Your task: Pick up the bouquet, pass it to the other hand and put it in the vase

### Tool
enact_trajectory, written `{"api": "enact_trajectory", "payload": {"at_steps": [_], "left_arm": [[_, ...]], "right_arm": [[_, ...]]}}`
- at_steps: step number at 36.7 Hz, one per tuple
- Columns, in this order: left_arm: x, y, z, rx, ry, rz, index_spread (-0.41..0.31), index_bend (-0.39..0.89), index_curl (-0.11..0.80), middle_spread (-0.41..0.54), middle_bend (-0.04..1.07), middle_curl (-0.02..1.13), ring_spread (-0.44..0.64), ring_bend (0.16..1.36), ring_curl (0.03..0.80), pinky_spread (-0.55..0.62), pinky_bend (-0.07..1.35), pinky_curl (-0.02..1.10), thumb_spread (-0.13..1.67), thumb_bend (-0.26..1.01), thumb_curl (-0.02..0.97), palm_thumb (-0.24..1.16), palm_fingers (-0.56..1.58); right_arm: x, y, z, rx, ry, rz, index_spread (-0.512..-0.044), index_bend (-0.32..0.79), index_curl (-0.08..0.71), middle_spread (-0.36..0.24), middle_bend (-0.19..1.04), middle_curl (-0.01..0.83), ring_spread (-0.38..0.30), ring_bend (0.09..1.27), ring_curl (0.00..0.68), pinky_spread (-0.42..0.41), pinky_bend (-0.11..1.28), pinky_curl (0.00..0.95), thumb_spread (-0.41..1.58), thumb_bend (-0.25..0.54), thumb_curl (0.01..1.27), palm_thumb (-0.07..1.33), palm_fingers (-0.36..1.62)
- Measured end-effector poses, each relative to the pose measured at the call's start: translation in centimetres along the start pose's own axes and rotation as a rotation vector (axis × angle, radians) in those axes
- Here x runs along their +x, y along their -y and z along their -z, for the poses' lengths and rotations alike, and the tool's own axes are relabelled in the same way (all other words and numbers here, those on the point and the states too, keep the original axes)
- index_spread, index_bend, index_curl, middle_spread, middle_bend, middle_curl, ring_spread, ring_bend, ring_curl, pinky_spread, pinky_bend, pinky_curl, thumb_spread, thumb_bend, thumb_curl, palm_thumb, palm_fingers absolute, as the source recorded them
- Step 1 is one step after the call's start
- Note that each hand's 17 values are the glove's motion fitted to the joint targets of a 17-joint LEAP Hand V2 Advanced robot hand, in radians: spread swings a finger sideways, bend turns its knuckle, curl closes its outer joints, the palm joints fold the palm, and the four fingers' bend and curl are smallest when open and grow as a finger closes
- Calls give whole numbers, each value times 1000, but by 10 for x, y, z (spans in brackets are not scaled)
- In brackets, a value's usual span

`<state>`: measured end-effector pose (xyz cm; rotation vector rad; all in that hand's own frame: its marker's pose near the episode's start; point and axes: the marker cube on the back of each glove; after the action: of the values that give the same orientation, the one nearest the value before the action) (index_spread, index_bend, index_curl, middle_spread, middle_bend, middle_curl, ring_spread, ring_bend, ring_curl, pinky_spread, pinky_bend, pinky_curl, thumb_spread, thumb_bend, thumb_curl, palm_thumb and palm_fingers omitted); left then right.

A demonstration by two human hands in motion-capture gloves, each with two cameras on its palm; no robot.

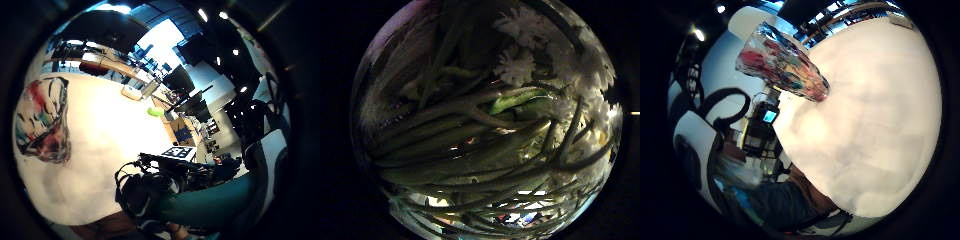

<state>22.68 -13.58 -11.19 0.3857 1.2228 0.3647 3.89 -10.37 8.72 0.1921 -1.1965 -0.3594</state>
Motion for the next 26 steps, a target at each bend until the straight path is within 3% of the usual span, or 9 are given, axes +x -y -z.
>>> {"api": "enact_trajectory", "payload": {"at_steps": [3, 6, 11, 19, 26], "left_arm": [[20, 9, 12, 9, -18, -36, -257, 108, 205, -328, 494, 505, -352, 822, 434, -371, 706, 461, 373, 5, 613, 901, 1253], [38, 20, 27, 41, -11, -95, -269, 111, 214, -331, 499, 511, -355, 825, 440, -377, 711, 460, 318, -10, 634, 921, 1248], [65, 48, 67, 158, 66, -195, -279, 111, 226, -333, 503, 517, -360, 824, 445, -390, 718, 457, 258, -24, 663, 934, 1242], [88, 86, 124, 291, 156, -141, -287, 113, 241, -335, 508, 521, -362, 818, 451, -398, 719, 452, 197, -31, 694, 939, 1242], [74, 108, 153, 332, 129, -97, -296, 109, 251, -336, 512, 525, -363, 814, 455, -400, 720, 448, 168, -35, 715, 937, 1242]], "right_arm": [[-2, -16, 4, -19, 122, -171, -272, 150, 523, -161, 689, 588, -174, 884, 540, -290, 692, 452, 639, -24, 698, 945, 1206], [4, -24, 16, 8, 158, -210, -282, 128, 501, -172, 573, 543, -170, 790, 506, -218, 679, 441, 663, -26, 694, 949, 1033], [24, -37, 52, 123, 152, -255, -289, 124, 477, -172, 459, 502, -150, 703, 473, -134, 629, 427, 729, -25, 677, 942, 973], [34, -50, 87, 225, 129, -292, -294, 110, 423, -172, 377, 469, -135, 626, 431, -68, 551, 390, 789, -23, 660, 950, 1014], [24, -51, 86, 229, 154, -286, -296, 112, 392, -173, 339, 458, -142, 556, 415, -38, 519, 380, 814, -24, 648, 951, 1026]]}}
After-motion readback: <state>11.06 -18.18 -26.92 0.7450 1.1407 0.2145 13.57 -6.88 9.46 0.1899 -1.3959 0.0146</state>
